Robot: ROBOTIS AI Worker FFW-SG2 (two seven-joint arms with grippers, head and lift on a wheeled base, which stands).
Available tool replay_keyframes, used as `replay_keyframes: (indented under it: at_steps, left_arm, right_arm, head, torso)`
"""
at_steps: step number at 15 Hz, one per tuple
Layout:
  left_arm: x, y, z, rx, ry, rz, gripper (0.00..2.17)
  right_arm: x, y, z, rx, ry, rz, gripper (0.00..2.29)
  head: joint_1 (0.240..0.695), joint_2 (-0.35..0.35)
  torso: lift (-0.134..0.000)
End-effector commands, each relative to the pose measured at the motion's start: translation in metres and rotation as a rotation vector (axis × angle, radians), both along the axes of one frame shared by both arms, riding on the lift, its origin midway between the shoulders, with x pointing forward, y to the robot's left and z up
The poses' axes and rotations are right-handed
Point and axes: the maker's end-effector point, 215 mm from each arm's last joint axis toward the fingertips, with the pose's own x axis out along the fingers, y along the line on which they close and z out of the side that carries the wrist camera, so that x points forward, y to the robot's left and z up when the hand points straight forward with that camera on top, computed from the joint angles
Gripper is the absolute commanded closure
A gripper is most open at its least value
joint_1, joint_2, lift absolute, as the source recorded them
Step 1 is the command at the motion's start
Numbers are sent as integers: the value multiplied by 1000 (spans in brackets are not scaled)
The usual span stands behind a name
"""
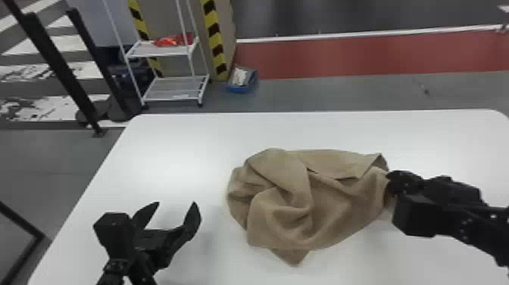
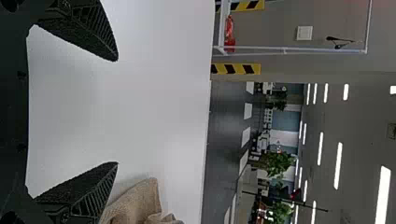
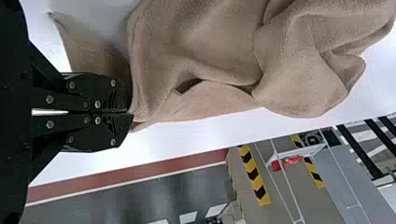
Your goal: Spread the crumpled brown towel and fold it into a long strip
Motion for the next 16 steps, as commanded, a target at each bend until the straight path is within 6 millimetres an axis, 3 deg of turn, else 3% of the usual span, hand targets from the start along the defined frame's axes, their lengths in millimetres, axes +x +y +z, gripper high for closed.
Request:
replay_keyframes:
  at_steps: [1,5,9,14,16]
  left_arm:
    - [0,-1,-2,-3,3,1,83]
    - [1,3,-5,-3,7,7,83]
    - [0,6,-11,-4,18,13,83]
    - [0,3,-10,-5,16,9,83]
    - [-1,4,-9,-4,16,9,83]
  right_arm:
    - [-11,-12,4,77,49,5,53]
    - [-28,-39,20,142,84,32,43]
    - [-40,-76,10,97,141,12,53]
    - [-46,-63,-48,199,253,-10,289]
    - [-45,-53,-54,244,256,-7,481]
  head:
    - [695,148]
    - [695,130]
    - [695,99]
    - [695,68]
    - [695,77]
  torso:
    - [-125]
    - [-125]
    - [-125]
    - [-125]
    - [-125]
